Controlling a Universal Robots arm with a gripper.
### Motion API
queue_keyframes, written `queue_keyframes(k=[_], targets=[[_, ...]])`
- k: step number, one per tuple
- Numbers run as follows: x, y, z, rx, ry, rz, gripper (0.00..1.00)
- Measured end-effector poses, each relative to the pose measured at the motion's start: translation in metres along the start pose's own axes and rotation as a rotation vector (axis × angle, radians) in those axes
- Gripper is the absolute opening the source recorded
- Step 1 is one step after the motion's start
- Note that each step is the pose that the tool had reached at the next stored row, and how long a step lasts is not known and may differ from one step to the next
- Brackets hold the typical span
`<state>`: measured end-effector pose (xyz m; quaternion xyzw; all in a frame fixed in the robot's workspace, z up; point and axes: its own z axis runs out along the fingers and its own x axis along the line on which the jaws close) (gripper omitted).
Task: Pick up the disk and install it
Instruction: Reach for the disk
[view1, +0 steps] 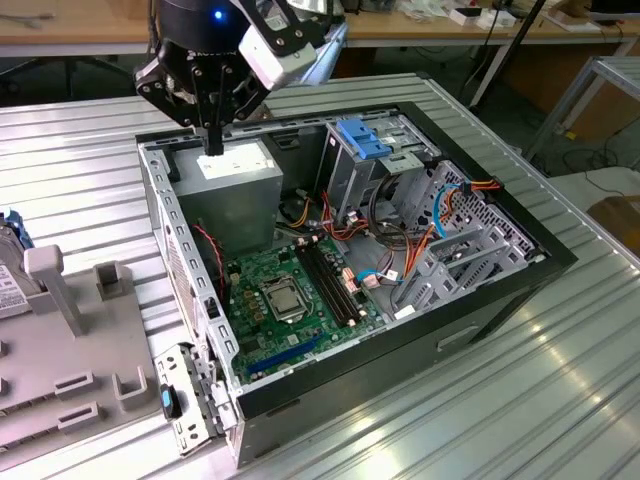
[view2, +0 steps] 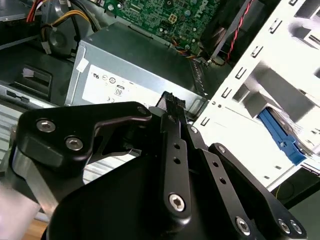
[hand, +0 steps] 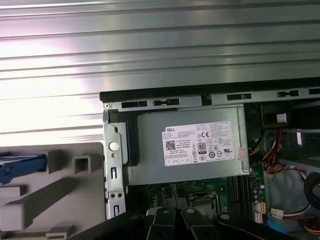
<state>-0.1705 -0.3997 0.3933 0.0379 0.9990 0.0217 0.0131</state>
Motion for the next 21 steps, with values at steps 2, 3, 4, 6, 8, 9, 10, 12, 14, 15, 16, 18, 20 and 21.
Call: queue_keyframes(k=[2,3,4,6,8,9,10,12,14,15,16,18,20,21], targets=[[0.0049,-0.0004,-0.0002,0.0,0.0,0.0,0.11],[0.0076,-0.0007,-0.0002,0.0,0.0,0.0,0.11],[0.0089,-0.0008,-0.0003,0.0,0.0,0.0,0.11],[0.0119,-0.0011,-0.0003,0.0,0.0,0.0,0.11],[0.015,-0.0014,-0.0004,0.0,0.0,0.0,0.11],[0.0166,-0.0015,-0.0004,0.0,0.0,0.0,0.11],[0.0183,-0.0017,-0.0005,0.0,0.0,0.0,0.11],[0.026,-0.0024,-0.0007,0.0,0.0001,0.0,0.11],[0.0308,-0.0028,-0.0009,0.0001,0.0001,0.0,0.11],[0.0374,-0.0033,-0.001,0.0,0.0,0.0,0.11],[0.0425,-0.0037,-0.0011,0.0,0.0,0.0,0.11],[0.0502,-0.001,-0.0012,-0.0001,0.0,0.0,0.11],[0.0553,0.0008,-0.0013,0.0,0.0,0.0,0.11],[0.0587,0.0014,-0.0013,0.0001,0.0001,0.0,0.11]])
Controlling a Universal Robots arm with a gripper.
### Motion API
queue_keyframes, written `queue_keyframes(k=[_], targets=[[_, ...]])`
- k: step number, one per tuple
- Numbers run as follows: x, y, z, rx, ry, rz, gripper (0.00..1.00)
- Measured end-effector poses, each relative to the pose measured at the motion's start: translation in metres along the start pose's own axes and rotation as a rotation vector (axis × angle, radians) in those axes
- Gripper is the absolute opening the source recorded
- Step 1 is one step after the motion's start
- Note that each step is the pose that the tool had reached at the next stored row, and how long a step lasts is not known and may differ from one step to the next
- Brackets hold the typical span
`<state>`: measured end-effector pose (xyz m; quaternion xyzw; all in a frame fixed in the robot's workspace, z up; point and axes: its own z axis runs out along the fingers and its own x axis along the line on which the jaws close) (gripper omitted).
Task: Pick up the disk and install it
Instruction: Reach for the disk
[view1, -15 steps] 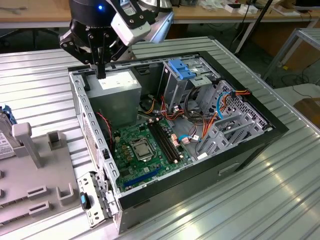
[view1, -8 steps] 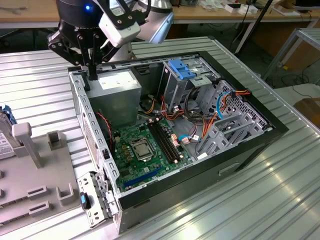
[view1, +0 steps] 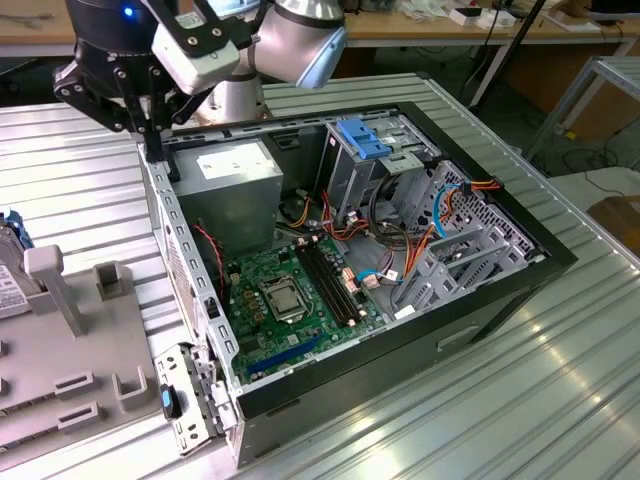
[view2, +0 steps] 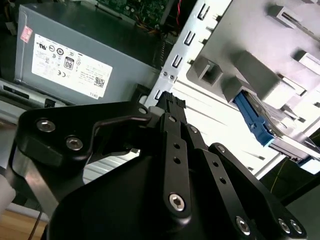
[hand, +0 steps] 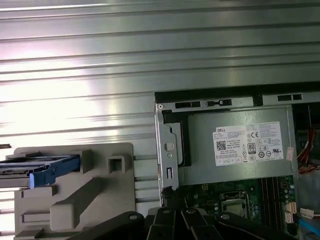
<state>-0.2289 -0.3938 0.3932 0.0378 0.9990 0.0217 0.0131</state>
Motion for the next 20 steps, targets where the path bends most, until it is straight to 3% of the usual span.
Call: queue_keyframes(k=[4,5,6,8,9,14,16,18,20], targets=[[0.0163,0.0,-0.0004,0.0001,0.0,0.0,0.11],[0.0249,0.0003,-0.0006,0.0005,-0.0003,0.0,0.11],[0.0289,0.0014,-0.0006,0.0036,-0.0017,0.0,0.11],[0.0339,0.003,-0.0006,0.0104,-0.0047,0.0,0.11],[0.0373,0.0047,-0.0007,0.0185,-0.0077,-0.001,0.11],[0.0485,0.0061,-0.0007,0.0198,-0.0081,-0.001,0.11],[0.0566,0.0059,-0.0009,0.0199,-0.008,-0.001,0.11],[0.0724,0.0054,-0.0011,0.0198,-0.0081,-0.001,0.11],[0.0804,0.0063,-0.0012,0.0199,-0.008,-0.001,0.11]])
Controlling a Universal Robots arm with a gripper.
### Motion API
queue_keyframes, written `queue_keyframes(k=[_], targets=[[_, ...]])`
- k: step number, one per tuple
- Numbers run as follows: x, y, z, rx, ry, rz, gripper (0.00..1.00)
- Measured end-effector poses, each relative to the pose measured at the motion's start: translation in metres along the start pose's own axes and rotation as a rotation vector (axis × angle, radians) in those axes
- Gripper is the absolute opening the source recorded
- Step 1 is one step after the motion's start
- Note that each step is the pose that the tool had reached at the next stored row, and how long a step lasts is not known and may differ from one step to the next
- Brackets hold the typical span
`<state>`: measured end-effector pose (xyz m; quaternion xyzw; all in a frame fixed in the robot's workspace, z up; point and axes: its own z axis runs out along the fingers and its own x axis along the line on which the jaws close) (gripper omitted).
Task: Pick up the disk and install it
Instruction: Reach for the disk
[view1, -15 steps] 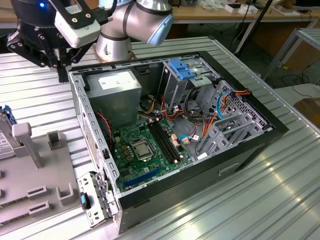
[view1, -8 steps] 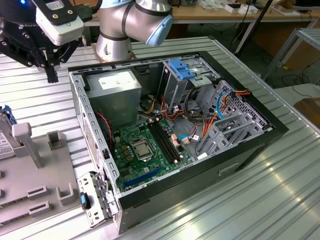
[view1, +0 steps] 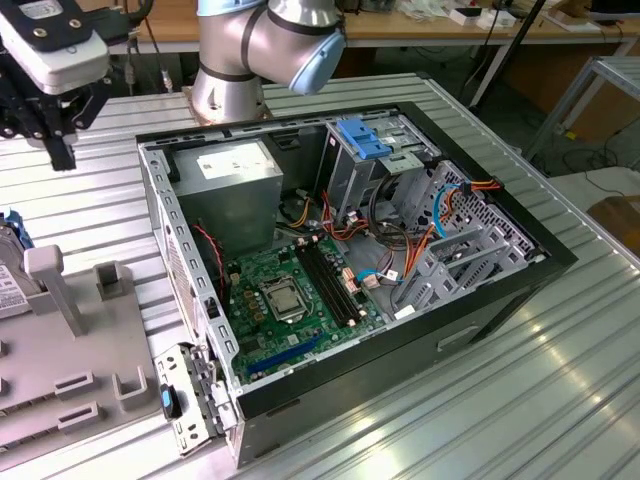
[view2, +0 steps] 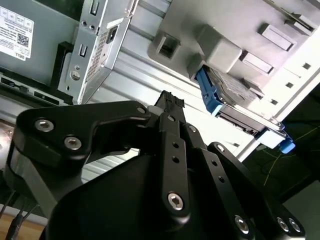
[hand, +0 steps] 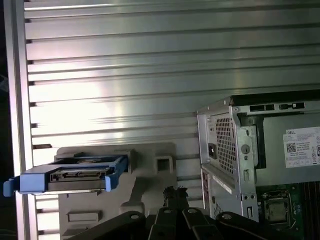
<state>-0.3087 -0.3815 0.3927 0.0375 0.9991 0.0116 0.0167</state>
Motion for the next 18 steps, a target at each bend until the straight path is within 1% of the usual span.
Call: queue_keyframes(k=[1,2,3,4,8,10,12,14,15,16,17,18], targets=[[0.0068,0.0009,0.0,-0.0001,-0.0001,0.0,0.11],[0.0173,0.001,-0.0001,-0.0002,-0.0002,0.0,0.11],[0.0248,0.001,-0.0005,0.0,0.0001,0.0,0.11],[0.0294,0.0011,-0.0005,0.0,0.0,0.0,0.11],[0.0627,0.0018,-0.0011,0.0,0.0,0.0,0.11],[0.0712,0.0012,-0.0012,0.0,0.0008,-0.001,0.11],[0.0785,0.0007,-0.001,0.0,0.0036,-0.006,0.11],[0.0915,-0.0003,-0.0007,0.0002,0.0064,-0.007,0.11],[0.096,-0.0007,-0.0006,0.0002,0.0071,-0.007,0.11],[0.099,-0.0009,-0.0007,0.0004,0.0079,-0.007,0.11],[0.1056,-0.0014,-0.0006,0.0004,0.0092,-0.007,0.11],[0.1087,-0.0016,-0.0005,0.0004,0.0099,-0.007,0.11]])
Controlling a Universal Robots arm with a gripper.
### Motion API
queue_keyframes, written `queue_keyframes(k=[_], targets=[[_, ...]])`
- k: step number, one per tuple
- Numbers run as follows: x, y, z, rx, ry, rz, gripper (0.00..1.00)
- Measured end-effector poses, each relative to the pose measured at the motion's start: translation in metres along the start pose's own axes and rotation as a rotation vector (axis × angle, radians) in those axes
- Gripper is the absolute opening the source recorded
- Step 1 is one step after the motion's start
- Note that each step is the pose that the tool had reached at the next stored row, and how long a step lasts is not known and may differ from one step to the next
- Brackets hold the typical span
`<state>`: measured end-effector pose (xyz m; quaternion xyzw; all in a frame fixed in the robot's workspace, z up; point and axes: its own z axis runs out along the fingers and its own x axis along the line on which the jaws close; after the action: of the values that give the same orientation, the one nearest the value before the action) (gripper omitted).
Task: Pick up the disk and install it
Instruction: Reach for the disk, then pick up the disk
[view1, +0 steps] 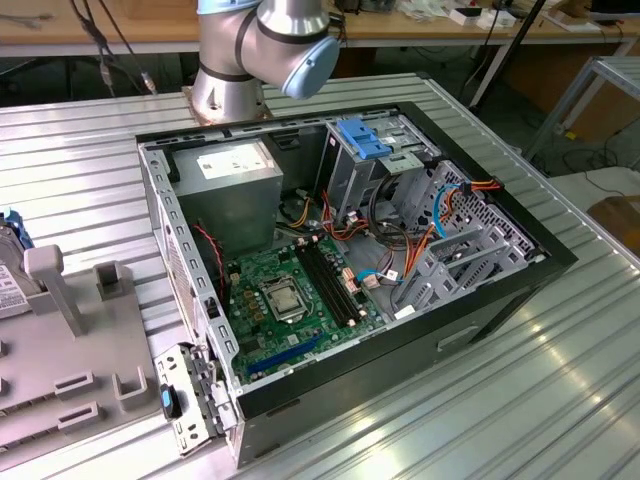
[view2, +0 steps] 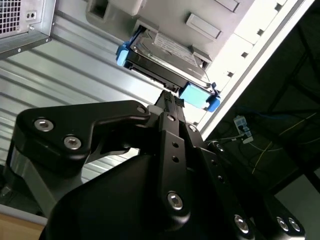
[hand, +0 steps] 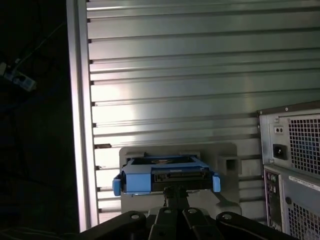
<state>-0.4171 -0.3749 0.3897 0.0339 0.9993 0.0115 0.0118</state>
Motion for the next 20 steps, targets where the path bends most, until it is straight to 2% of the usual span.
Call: queue_keyframes(k=[3,7,20], targets=[[0.0099,-0.0006,-0.0001,0.0004,0.0041,0.0,0.11],[0.0195,-0.0013,-0.0001,0.0006,0.0082,0.0,0.11],[0.0202,-0.0014,-0.0001,0.0006,0.0083,0.0,0.11]])
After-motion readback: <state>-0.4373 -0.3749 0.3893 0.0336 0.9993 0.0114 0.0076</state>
